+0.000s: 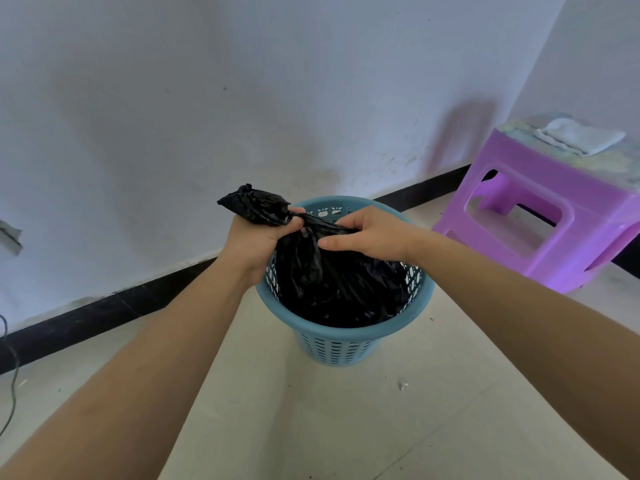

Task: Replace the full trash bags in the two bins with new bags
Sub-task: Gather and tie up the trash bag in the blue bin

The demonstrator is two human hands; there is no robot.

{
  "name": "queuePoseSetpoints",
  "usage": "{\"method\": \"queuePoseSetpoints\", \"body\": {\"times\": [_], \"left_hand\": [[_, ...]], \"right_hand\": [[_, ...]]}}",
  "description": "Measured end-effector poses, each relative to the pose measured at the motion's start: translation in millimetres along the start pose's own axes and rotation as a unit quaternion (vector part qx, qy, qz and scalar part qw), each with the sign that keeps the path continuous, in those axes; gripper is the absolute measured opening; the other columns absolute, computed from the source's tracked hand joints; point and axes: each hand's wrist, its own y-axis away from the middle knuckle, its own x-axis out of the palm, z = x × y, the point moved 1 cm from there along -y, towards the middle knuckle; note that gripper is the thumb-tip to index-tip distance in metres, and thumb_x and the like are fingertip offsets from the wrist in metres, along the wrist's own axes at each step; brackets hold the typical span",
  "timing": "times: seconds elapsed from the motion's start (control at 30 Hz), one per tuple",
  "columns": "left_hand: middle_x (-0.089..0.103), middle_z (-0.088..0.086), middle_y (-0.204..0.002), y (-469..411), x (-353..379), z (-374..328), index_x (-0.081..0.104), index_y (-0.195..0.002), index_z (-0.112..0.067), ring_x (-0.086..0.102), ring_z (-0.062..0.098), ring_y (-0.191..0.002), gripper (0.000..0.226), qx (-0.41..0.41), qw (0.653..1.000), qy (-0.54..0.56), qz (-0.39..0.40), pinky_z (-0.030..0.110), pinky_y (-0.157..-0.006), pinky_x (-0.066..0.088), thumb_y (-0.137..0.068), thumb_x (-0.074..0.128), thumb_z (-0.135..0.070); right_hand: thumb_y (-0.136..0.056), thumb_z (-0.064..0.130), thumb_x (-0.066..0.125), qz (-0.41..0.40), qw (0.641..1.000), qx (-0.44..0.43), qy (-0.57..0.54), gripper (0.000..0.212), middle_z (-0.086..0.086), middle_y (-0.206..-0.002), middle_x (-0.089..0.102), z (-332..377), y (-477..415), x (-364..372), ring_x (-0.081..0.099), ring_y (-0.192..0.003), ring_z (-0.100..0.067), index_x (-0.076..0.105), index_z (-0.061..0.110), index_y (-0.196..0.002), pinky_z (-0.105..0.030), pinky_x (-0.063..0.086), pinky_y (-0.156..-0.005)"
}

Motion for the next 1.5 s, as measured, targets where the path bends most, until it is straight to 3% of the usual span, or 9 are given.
{"method": "queuePoseSetpoints", "body": {"times": [0.13, 0.4, 0.53, 0.7, 0.9, 1.03, 1.17, 1.3, 1.5], "left_hand": [[0.069, 0.017, -0.097, 2, 10, 0, 0.067, -0.104, 0.004, 0.069, 0.024, -0.089, 0.023, -0.055, 0.991, 0.118, 0.027, 0.03, -0.076, 0.058, -0.084, 0.058, 0.012], [0.067, 0.008, -0.077, 3, 14, 7, 0.063, -0.077, -0.004, 0.068, 0.02, -0.078, 0.017, -0.059, 0.984, 0.17, 0.013, 0.03, -0.074, 0.058, -0.082, 0.064, 0.012], [0.066, 0.012, -0.083, 3, 10, 11, 0.064, -0.08, -0.001, 0.067, 0.021, -0.082, 0.014, -0.047, 0.986, 0.156, 0.044, 0.028, -0.077, 0.057, -0.08, 0.063, 0.013], [0.065, 0.015, -0.088, 6, 9, 11, 0.064, -0.084, 0.001, 0.067, 0.025, -0.089, 0.01, -0.044, 0.986, 0.151, 0.056, 0.03, -0.08, 0.057, -0.081, 0.064, 0.01], [0.07, 0.01, -0.09, 7, 6, -3, 0.067, -0.094, -0.002, 0.07, 0.021, -0.085, 0.014, -0.013, 0.997, 0.076, 0.022, 0.03, -0.073, 0.056, -0.082, 0.073, -0.001], [0.073, 0.009, -0.093, 8, 13, -7, 0.07, -0.089, -0.008, 0.071, 0.023, -0.092, 0.012, -0.008, 0.996, 0.084, 0.032, 0.03, -0.078, 0.055, -0.08, 0.076, -0.004], [0.074, 0.011, -0.105, 5, 19, -11, 0.071, -0.098, -0.008, 0.071, 0.025, -0.1, 0.024, -0.01, 0.996, 0.089, 0.008, 0.033, -0.083, 0.056, -0.077, 0.081, -0.012], [0.076, 0.002, -0.099, 6, 21, -9, 0.073, -0.097, -0.013, 0.072, 0.012, -0.085, 0.02, -0.046, 0.993, 0.102, -0.021, 0.021, -0.06, 0.053, -0.079, 0.081, -0.017], [0.061, -0.001, -0.069, 0, 14, 7, 0.069, -0.084, -0.013, 0.047, 0.004, -0.049, 0.016, -0.142, 0.987, 0.066, -0.024, 0.015, -0.041, 0.038, -0.077, 0.082, -0.02]], "right_hand": [[-0.085, 0.052, 0.071, -0.009, 0.998, 0.01, 0.053, 0.033, 0.005, -0.064, 0.066, -5, 0, 3, 0.065, -0.062, -0.005, 0.072, 0.021, -0.075, -0.026, 0.053, -0.072], [-0.09, 0.061, 0.057, 0.092, 0.993, 0.079, -0.01, 0.04, 0.006, -0.102, 0.077, -7, 8, 7, 0.072, -0.098, -0.012, 0.077, 0.027, -0.101, -0.033, 0.049, -0.097], [-0.1, 0.046, 0.051, -0.066, 0.997, 0.044, 0.012, 0.028, 0.011, -0.1, 0.07, -16, 0, 7, 0.063, -0.096, -0.007, 0.071, 0.03, -0.111, -0.026, 0.044, -0.092], [-0.093, 0.034, 0.067, -0.029, 0.998, 0.009, -0.055, 0.013, 0.017, -0.095, 0.072, -18, -2, 13, 0.066, -0.09, 0.004, 0.071, 0.035, -0.106, -0.013, 0.048, -0.086], [-0.094, 0.025, 0.065, -0.198, 0.975, -0.009, -0.103, 0.002, 0.013, -0.082, 0.061, -5, -10, 0, 0.054, -0.068, 0.004, 0.065, 0.025, -0.092, -0.017, 0.041, -0.071], [-0.096, 0.032, 0.057, -0.23, 0.964, 0.002, -0.137, 0.004, 0.006, -0.093, 0.066, -1, -12, -6, 0.06, -0.085, -0.012, 0.059, 0.032, -0.092, -0.035, 0.05, -0.086], [-0.1, 0.012, 0.052, -0.283, 0.923, -0.03, -0.259, 0.016, -0.003, -0.096, 0.064, 4, -9, -9, 0.062, -0.08, -0.016, 0.055, 0.028, -0.098, -0.035, 0.054, -0.082], [-0.097, 0.001, 0.047, -0.285, 0.858, -0.031, -0.427, 0.018, -0.003, -0.085, 0.053, 15, -9, -19, 0.057, -0.064, -0.012, 0.055, 0.018, -0.098, -0.029, 0.051, -0.071], [-0.089, 0.03, 0.065, -0.34, 0.939, 0.008, 0.051, 0.011, 0.007, -0.069, 0.056, -25, -7, -19, 0.05, -0.056, -0.002, 0.057, 0.026, -0.094, -0.016, 0.037, -0.056]]}}
